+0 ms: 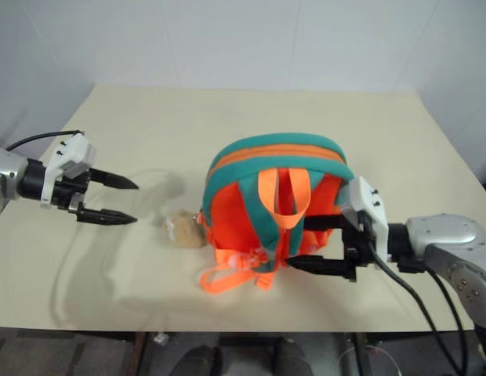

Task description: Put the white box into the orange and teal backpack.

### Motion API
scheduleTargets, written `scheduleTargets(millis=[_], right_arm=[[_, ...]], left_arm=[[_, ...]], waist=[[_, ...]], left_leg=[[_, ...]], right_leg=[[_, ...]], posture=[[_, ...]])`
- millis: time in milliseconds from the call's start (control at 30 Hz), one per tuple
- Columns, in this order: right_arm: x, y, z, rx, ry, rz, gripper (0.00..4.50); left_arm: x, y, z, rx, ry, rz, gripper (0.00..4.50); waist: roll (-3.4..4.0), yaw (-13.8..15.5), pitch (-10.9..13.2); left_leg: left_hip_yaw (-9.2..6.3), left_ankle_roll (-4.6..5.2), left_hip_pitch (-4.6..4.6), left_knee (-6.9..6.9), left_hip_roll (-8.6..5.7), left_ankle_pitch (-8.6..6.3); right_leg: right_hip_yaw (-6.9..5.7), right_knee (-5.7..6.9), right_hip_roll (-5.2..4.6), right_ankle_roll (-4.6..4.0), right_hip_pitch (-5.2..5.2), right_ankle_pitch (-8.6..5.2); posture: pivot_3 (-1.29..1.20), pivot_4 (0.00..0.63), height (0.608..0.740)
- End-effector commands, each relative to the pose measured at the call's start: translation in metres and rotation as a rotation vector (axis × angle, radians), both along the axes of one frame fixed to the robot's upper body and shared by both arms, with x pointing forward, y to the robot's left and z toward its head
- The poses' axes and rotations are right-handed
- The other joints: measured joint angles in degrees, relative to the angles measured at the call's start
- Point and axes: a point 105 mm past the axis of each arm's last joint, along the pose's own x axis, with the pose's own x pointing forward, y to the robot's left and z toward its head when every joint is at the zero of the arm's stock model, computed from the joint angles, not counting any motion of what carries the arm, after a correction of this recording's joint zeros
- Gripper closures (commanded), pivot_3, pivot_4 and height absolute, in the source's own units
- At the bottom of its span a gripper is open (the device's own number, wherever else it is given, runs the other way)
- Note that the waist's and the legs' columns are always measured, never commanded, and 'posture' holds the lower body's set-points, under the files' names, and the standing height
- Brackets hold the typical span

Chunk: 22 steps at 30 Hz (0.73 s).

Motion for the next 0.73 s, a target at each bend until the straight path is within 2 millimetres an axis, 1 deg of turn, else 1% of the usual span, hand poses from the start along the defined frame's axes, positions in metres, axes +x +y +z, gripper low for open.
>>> scheduleTargets(millis=[33, 100, 167, 233, 300, 367, 433, 500, 567, 667, 733], right_arm=[[0.001, -0.029, 0.010, -0.062, -0.052, -0.067, 0.02], [0.004, -0.051, 0.013, -0.096, -0.064, -0.131, 0.02], [0.008, -0.081, 0.012, -0.151, -0.075, -0.215, 0.02], [0.011, -0.102, 0.014, -0.181, -0.093, -0.269, 0.02], [0.017, -0.114, 0.021, -0.167, -0.137, -0.311, 0.02], [0.025, -0.122, 0.027, -0.132, -0.173, -0.342, 0.02], [0.029, -0.124, 0.029, -0.083, -0.195, -0.348, 0.02], [0.031, -0.125, 0.029, -0.049, -0.212, -0.351, 0.02], [0.031, -0.130, 0.028, -0.040, -0.224, -0.365, 0.02], [0.029, -0.131, 0.030, -0.025, -0.236, -0.359, 0.02], [0.031, -0.128, 0.031, -0.017, -0.250, -0.353, 0.02]], left_arm=[[-0.001, 0.018, 0.015, -0.021, -0.061, 0.062, 0.00], [-0.003, 0.027, 0.016, -0.035, -0.077, 0.077, 0.00], [-0.007, 0.029, 0.021, -0.088, -0.123, 0.051, 0.00], [-0.010, 0.028, 0.028, -0.154, -0.178, 0.019, 0.00], [-0.012, 0.028, 0.031, -0.210, -0.225, -0.019, 0.00], [-0.015, 0.022, 0.034, -0.279, -0.255, -0.078, 0.00], [-0.022, 0.019, 0.034, -0.355, -0.256, -0.135, 0.00], [-0.026, 0.018, 0.032, -0.385, -0.259, -0.167, 0.00], [-0.032, 0.020, 0.037, -0.457, -0.273, -0.190, 0.00], [-0.039, 0.029, 0.039, -0.457, -0.285, -0.178, 0.00], [-0.041, 0.031, 0.040, -0.454, -0.303, -0.175, 0.00]], waist=[[0.00, -0.02, 0.00], [0.00, -0.03, 0.00], [0.00, -0.11, 0.00], [0.00, -0.11, 0.00], [0.00, -0.20, 0.00], [0.00, -0.26, 0.00], [0.01, -0.28, 0.00], [0.01, -0.38, 0.00], [0.01, -0.36, 0.01], [0.02, -0.34, 0.01], [0.01, -0.33, 0.01]], left_leg=[[0.02, 0.01, 0.01, 0.00, 0.00, -0.01], [0.03, 0.02, 0.01, -0.02, 0.00, -0.01], [0.06, 0.03, 0.01, -0.03, 0.01, -0.02], [0.12, 0.03, 0.04, -0.04, 0.01, -0.02], [0.15, 0.04, 0.08, -0.03, 0.02, -0.02], [0.22, 0.03, 0.17, -0.02, 0.03, -0.02], [0.32, 0.03, 0.39, -0.03, 0.05, -0.02], [0.32, 0.02, 0.84, -0.14, 0.12, -0.02], [0.29, 0.00, 0.95, -0.16, 0.17, -0.04], [0.30, 0.00, 0.95, -0.14, 0.16, -0.04], [0.29, 0.00, 0.94, -0.14, 0.16, -0.04]], right_leg=[[0.01, 0.00, 0.00, 0.00, 0.00, 0.00], [0.00, -0.03, 0.00, 0.00, 0.00, 0.00], [0.01, -0.04, 0.00, 0.00, 0.00, 0.00], [0.04, -0.04, -0.01, 0.00, 0.01, 0.00], [0.04, -0.02, -0.02, 0.01, 0.02, 0.01], [0.06, -0.03, -0.04, -0.02, 0.03, 0.03], [0.09, -0.09, -0.08, -0.05, 0.16, 0.04], [0.06, -0.20, -0.03, -0.10, 0.58, 0.01], [0.05, -0.23, -0.01, -0.12, 0.71, 0.01], [0.07, -0.18, -0.06, -0.11, 0.70, 0.01], [0.06, -0.17, -0.06, -0.10, 0.71, 0.01]], posture=[[0.00, 0.150, 0.740], [0.00, 0.150, 0.740], [0.00, 0.150, 0.740], [0.00, 0.150, 0.740], [0.00, 0.150, 0.740], [0.00, 0.150, 0.740], [0.00, 0.150, 0.740], [0.00, 0.150, 0.740], [0.00, 0.150, 0.740], [0.00, 0.150, 0.740], [0.00, 0.150, 0.740]])
